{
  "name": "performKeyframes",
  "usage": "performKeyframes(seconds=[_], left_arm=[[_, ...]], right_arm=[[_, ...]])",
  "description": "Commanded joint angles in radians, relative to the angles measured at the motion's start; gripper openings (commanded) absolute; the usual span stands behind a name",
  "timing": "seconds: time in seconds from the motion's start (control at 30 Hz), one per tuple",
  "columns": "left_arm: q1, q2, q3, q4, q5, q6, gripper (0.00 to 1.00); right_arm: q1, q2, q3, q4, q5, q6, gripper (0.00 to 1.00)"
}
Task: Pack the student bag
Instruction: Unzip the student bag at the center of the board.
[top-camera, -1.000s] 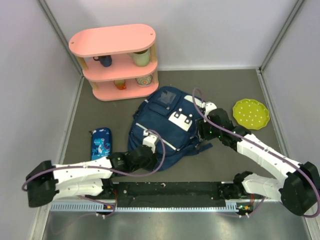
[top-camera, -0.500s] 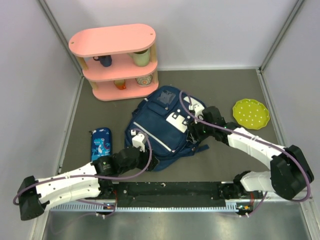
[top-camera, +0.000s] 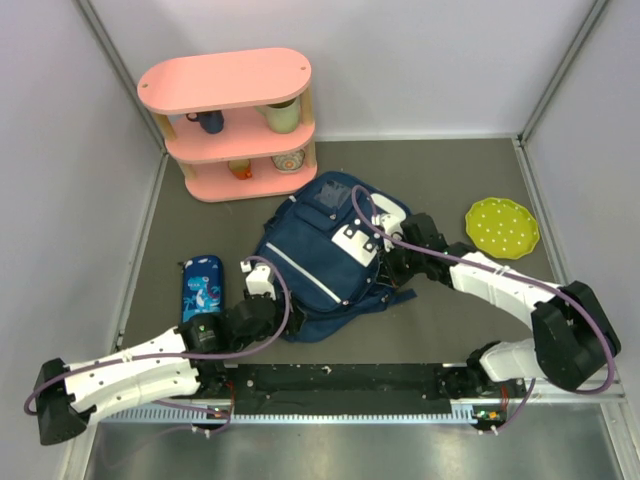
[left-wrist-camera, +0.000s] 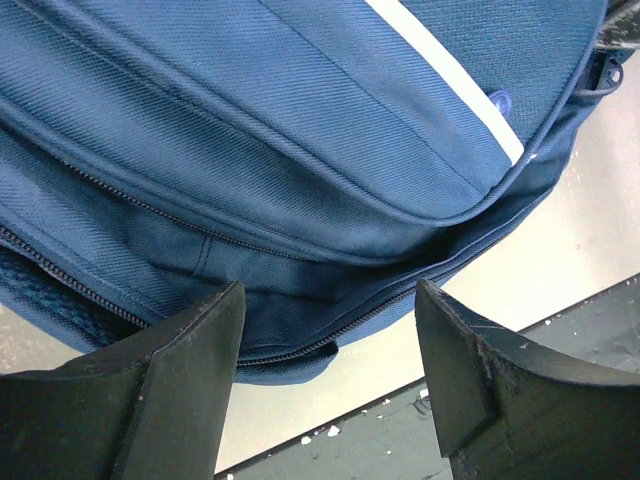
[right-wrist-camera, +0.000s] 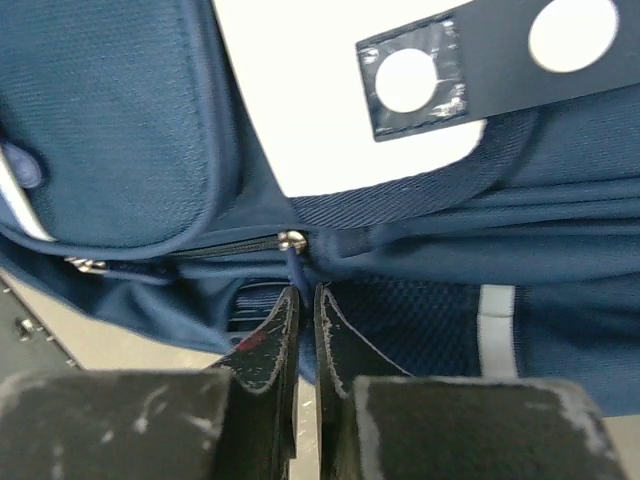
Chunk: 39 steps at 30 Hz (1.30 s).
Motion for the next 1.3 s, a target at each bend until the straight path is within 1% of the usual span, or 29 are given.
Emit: performKeyframes(seconds=[0.0,0.13,0.17,0.33,0.37,0.43,0.47,0.5,0.53,0.57,0.6,0.63,0.7,0.73,0.77,0.8,0.87,0.93,1.03,1.07,1.13,1.2,1.27], left_arm=[[0.004,-0.001,0.03,-0.066,-0.054,-0.035,0.73],[0.004,0.002,0.053,-0.025,-0.038,-0.009,0.73],[0.004,0.005,0.062,0.009,-0.023,0.003,0.73],[0.004,0.077,0.134,0.043,0.002,0.035,0.73],[0.004,0.089,0.164,0.053,0.012,0.04,0.73],[0.004,0.13,0.194,0.086,0.058,0.045,0.73],[0.004,0.146,0.217,0.096,0.066,0.042,0.73],[0.002,0.182,0.225,0.128,0.081,0.039,0.73],[0.002,0.201,0.229,0.139,0.084,0.034,0.73],[0.004,0.236,0.237,0.144,0.081,0.022,0.73],[0.004,0.256,0.238,0.143,0.065,0.005,0.74],[0.002,0.268,0.234,0.159,0.06,-0.016,0.74],[0.004,0.301,0.214,0.188,0.075,-0.039,0.72],[0.002,0.305,0.196,0.239,0.095,-0.049,0.71],[0.002,0.324,0.186,0.269,0.118,-0.055,0.69],[0.002,0.333,0.18,0.291,0.132,-0.078,0.69],[0.002,0.363,0.165,0.326,0.146,-0.11,0.67],[-0.004,0.377,0.145,0.36,0.147,-0.147,0.67],[-0.015,0.385,0.123,0.426,0.158,-0.17,0.65],[-0.022,0.399,0.125,0.484,0.175,-0.17,0.64],[-0.035,0.423,0.157,0.486,0.178,-0.175,0.61],[-0.05,0.48,0.18,0.495,0.19,-0.188,0.59],[-0.053,0.54,0.194,0.514,0.203,-0.211,0.53]], right_arm=[[0.003,-0.058,0.022,0.02,-0.09,0.012,0.0],[0.038,-0.096,0.006,0.026,-0.133,0.046,0.0],[0.065,-0.102,0.0,0.026,-0.13,0.052,0.0],[0.133,-0.098,-0.01,0.022,-0.089,0.093,0.0],[0.145,-0.102,-0.021,0.019,-0.051,0.119,0.0],[0.184,-0.113,-0.033,0.023,-0.032,0.141,0.0],[0.204,-0.136,-0.05,0.037,0.02,0.175,0.0],[0.255,-0.145,-0.058,0.043,0.047,0.19,0.0],[0.28,-0.151,-0.067,0.051,0.069,0.202,0.0],[0.306,-0.162,-0.082,0.059,0.16,0.246,0.0],[0.354,-0.165,-0.09,0.066,0.202,0.267,0.0],[0.369,-0.168,-0.116,0.072,0.304,0.308,0.0],[0.392,-0.191,-0.155,0.115,0.376,0.339,0.0],[0.395,-0.203,-0.194,0.137,0.406,0.388,0.0],[0.397,-0.222,-0.22,0.172,0.388,0.4,0.0],[0.406,-0.265,-0.242,0.25,0.382,0.416,0.0],[0.458,-0.294,-0.28,0.31,0.403,0.452,0.0],[0.51,-0.297,-0.279,0.333,0.448,0.48,0.0],[0.543,-0.279,-0.294,0.391,0.468,0.512,0.0],[0.563,-0.271,-0.297,0.401,0.477,0.514,0.0],[0.581,-0.25,-0.293,0.396,0.523,0.526,0.0],[0.599,-0.245,-0.296,0.398,0.546,0.526,0.0],[0.61,-0.254,-0.311,0.421,0.569,0.529,0.0]])
